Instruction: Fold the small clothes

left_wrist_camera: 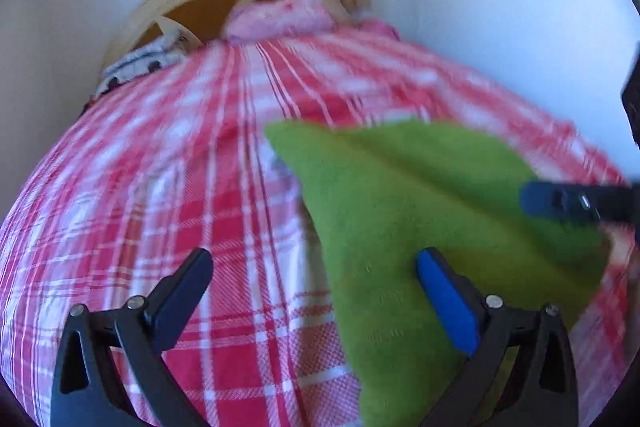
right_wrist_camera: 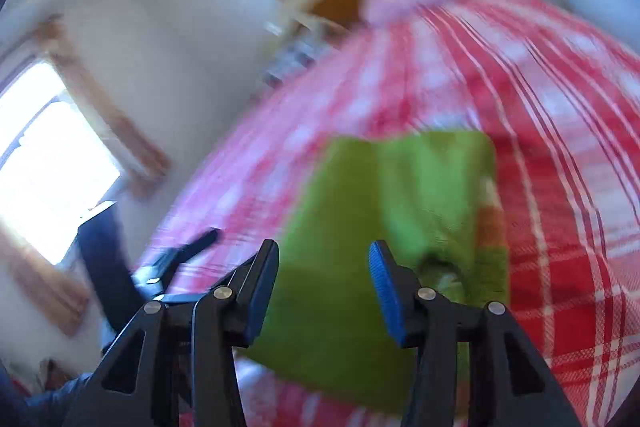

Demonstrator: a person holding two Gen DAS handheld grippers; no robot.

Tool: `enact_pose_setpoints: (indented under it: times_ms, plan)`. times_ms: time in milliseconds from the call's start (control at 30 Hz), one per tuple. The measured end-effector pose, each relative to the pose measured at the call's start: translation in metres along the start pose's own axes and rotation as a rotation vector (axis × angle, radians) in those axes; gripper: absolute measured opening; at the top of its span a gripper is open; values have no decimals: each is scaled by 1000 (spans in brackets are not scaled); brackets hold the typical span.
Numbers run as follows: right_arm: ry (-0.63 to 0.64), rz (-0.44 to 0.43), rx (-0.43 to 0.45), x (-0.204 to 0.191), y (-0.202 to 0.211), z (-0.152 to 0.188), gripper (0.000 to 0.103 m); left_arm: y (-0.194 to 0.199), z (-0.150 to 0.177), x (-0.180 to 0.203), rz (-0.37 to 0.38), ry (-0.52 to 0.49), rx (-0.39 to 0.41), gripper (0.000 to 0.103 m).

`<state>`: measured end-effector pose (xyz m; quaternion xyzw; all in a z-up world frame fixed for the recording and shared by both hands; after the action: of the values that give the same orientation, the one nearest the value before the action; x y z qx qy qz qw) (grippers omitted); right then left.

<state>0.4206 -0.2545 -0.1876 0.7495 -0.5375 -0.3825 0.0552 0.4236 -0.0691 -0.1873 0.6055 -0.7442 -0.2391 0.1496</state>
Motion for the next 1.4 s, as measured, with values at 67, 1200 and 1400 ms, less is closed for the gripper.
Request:
enact_pose_setpoints:
  times_ms: [67,1200,1400]
  plan:
    - [-71,23,-17,30,-7,6,45,3,8,-2,23,19,3,103]
    - [64,92,68,17,38,-17,62,-15,32,-9,255,272,-71,103]
    - [-97,56,-31,60,-5,-35,62,-18,34,-7,289,297,-86,103]
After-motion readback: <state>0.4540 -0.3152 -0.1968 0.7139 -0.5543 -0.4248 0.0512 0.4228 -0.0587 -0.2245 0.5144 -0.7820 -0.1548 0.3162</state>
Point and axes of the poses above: each gripper's, at about its wrist camera, not at the fingertips, and y roughly against the way its jaws point, x to its right, z to its underside, the point moved 8 cm from there along -y, roughly the way its jaws point, and after that the axes turned 10 degrees about x, right-handed, at the moved point
